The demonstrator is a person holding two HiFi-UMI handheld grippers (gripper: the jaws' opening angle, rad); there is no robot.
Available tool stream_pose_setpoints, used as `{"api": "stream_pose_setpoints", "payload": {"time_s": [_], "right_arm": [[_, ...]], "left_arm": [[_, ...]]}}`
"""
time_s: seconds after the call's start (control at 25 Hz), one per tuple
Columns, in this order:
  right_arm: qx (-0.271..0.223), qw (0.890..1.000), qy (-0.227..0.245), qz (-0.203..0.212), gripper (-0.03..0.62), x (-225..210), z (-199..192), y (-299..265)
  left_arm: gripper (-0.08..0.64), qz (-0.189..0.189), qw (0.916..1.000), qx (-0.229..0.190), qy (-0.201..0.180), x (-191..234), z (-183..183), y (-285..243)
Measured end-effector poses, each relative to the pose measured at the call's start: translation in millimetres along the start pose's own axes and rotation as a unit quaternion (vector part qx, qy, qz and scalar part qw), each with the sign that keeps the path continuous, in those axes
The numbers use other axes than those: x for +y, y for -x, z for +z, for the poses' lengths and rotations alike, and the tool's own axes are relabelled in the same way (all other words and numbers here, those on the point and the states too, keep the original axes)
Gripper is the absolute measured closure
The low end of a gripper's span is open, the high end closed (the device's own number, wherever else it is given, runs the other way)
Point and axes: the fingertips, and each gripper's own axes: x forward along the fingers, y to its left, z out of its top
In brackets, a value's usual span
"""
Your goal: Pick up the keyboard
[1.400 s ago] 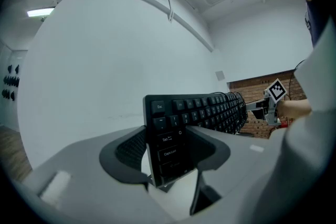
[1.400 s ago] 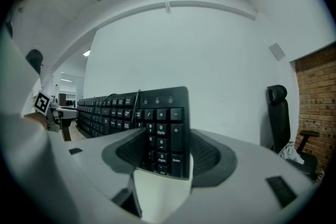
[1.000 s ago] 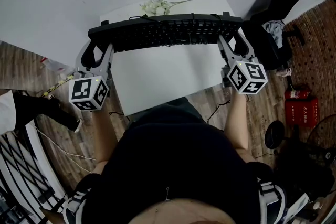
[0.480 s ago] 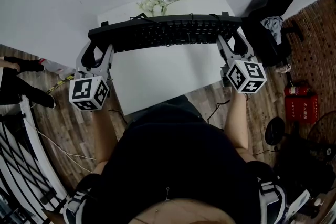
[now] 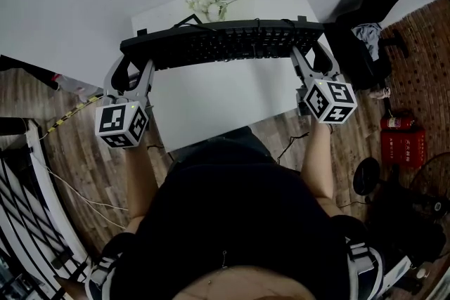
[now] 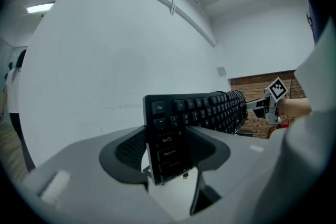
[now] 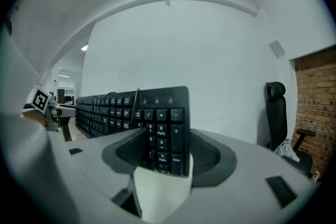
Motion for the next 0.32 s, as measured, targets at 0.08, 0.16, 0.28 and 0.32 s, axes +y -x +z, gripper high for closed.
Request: {"api": "stream_pose_setpoints", "payload": {"time_s": [0.08, 0.16, 0.28, 0.32], "right_arm": [[0.003, 1.0, 0.0, 0.001, 0.322, -1.8, 1.3, -1.3], [0.006, 1.0, 0.001, 0.002, 0.322, -3.9, 0.1, -2.5], [0.01, 1.0, 0.002, 0.003, 0.324, -6.5, -2.4, -3.3], [0.011, 1.0, 0.002, 0.003, 0.324, -7.4, -2.9, -3.4]], "left_arm": [[0.321, 0.002, 1.0, 0.003, 0.001, -0.9, 2.2, -0.9], [0.321, 0.003, 1.0, 0.005, 0.003, -2.5, 0.3, -1.8], [0.322, 0.005, 1.0, 0.007, 0.005, -5.1, -4.2, -2.6], [0.322, 0.005, 0.9999, 0.008, 0.005, -6.0, -5.1, -2.8]]}}
